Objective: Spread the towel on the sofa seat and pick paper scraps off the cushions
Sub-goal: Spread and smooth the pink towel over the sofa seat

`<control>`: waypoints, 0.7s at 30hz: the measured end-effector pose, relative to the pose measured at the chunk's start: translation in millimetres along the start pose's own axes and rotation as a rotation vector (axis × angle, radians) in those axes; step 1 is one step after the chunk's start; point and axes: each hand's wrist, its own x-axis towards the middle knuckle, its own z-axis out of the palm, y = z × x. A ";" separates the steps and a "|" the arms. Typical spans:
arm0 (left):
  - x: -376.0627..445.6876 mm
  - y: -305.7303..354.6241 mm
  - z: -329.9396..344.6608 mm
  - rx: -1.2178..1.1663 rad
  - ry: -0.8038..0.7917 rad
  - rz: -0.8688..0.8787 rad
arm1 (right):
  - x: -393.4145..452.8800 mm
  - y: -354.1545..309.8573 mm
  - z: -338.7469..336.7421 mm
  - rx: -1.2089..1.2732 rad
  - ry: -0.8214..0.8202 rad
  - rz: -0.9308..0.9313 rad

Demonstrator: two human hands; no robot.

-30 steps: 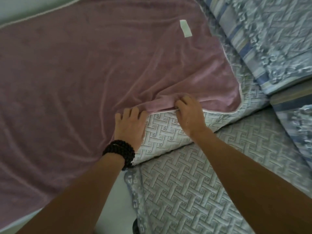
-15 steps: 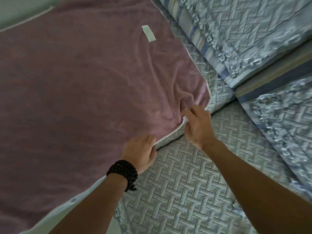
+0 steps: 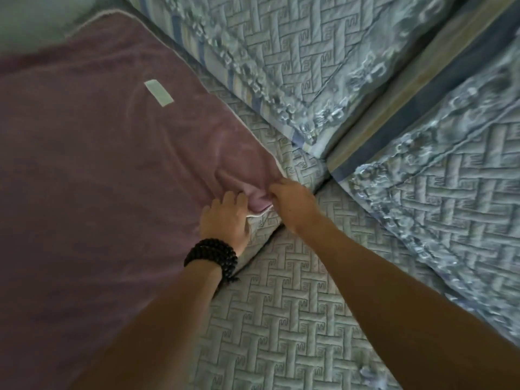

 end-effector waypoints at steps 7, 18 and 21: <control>3.8 12.8 3.6 -0.115 0.020 0.060 | -2.0 21.7 -5.2 0.272 0.202 0.164; 4.8 42.1 10.1 -0.189 0.044 0.237 | 0.1 45.1 -19.9 0.165 0.247 0.229; 8.2 43.4 19.3 -0.117 -0.086 0.221 | 6.0 36.0 -9.9 0.035 0.103 0.290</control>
